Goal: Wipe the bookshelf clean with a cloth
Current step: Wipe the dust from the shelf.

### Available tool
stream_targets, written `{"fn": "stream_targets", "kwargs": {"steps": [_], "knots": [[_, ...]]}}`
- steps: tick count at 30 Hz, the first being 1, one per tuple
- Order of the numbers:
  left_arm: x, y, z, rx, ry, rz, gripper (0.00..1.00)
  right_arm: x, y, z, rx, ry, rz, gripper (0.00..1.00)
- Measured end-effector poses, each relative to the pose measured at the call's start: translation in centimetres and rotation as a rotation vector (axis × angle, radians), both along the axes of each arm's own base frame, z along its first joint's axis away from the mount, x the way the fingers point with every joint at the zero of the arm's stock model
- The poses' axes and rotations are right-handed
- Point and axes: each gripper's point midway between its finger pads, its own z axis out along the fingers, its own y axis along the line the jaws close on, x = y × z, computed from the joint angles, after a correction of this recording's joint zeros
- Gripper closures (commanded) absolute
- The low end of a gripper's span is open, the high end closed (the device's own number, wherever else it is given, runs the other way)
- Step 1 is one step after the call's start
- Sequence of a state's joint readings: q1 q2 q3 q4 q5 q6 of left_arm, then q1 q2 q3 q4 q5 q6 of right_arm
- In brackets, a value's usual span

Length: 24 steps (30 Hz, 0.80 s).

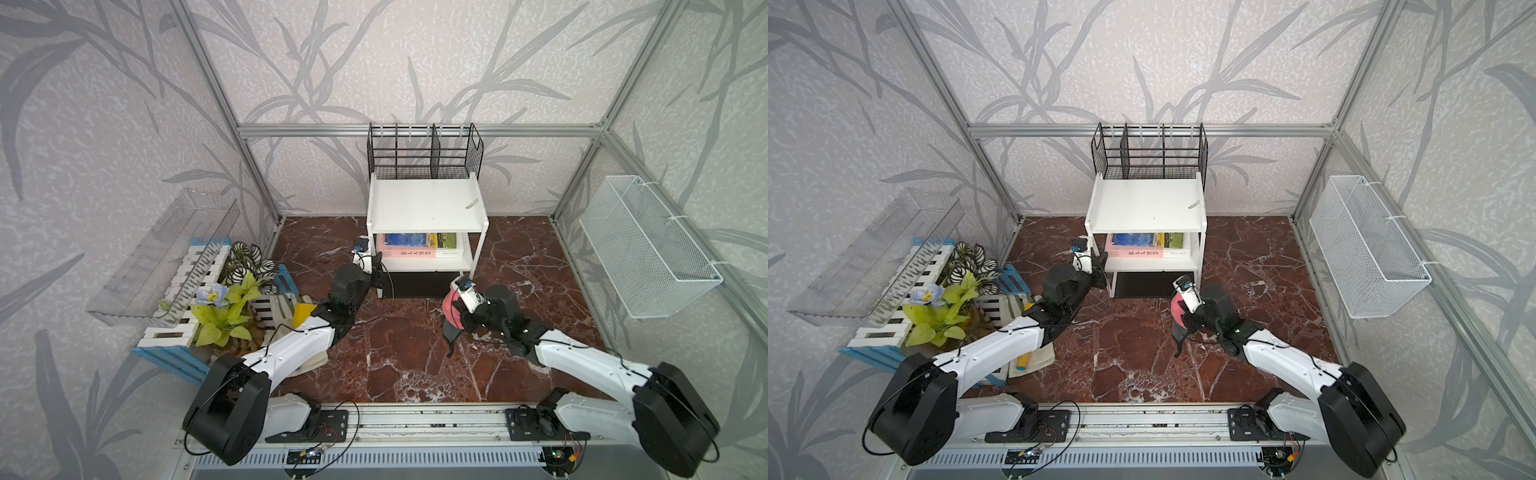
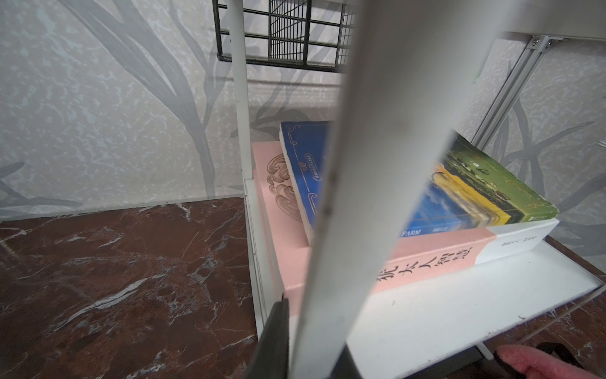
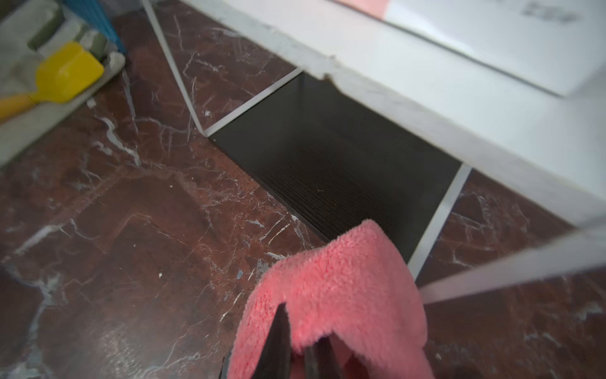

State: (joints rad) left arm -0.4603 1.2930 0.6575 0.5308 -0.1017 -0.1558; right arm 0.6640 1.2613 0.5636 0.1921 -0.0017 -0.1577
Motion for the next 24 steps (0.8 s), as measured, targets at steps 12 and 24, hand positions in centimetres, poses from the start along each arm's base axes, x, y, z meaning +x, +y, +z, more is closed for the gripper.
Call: {"fn": "stream_targets", "kwargs": {"steps": [12,24], "knots": [[0.0,0.0,0.0,-0.005,0.001,-0.001,1.0,12.3,4.3,-8.0,-0.865,-0.589,0.128,1.0],[0.0,-0.1,0.0,-0.006,0.002,-0.003,1.0,13.6,13.5,-6.2,-0.965,-0.832,0.386,1.0]]}}
